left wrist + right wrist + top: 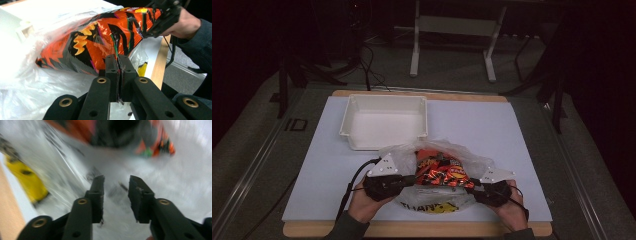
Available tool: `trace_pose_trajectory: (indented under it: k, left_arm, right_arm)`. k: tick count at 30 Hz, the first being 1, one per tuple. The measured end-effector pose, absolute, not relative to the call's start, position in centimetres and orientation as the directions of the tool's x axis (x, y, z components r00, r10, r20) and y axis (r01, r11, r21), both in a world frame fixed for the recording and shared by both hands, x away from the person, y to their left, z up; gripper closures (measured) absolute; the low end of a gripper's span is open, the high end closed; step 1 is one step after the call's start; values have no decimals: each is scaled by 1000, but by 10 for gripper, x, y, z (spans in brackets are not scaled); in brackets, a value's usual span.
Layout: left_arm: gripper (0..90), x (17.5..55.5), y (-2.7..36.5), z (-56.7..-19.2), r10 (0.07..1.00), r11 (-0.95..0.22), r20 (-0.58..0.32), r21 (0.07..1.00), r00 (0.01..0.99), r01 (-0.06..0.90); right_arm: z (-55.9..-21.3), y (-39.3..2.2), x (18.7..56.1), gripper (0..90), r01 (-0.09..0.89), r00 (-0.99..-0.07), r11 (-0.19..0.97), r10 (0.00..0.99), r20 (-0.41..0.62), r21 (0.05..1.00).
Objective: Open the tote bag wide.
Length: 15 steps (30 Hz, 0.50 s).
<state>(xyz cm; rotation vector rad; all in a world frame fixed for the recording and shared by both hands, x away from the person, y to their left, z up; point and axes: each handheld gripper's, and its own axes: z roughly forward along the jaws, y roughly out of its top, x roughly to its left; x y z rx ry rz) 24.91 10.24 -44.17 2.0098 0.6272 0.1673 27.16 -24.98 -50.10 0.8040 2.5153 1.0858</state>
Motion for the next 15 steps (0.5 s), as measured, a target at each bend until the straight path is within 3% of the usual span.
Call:
trace_pose_trajectory:
  k: [7, 11, 15]
  left_arm:
    - [838, 253, 103, -435, 501, -396, -93, 859, 861, 323]
    - [623, 252, 106, -438, 489, -439, 19, 869, 872, 227]
    - [533, 255, 107, -446, 461, -463, 71, 869, 885, 171]
  right_arm:
    - [-475, -242, 267, 555, 307, -823, 517, 566, -49, 799]
    - [-471, -239, 271, 565, 309, -820, 499, 571, -40, 810]
    - [-468, -238, 273, 576, 307, -820, 495, 571, -38, 813]
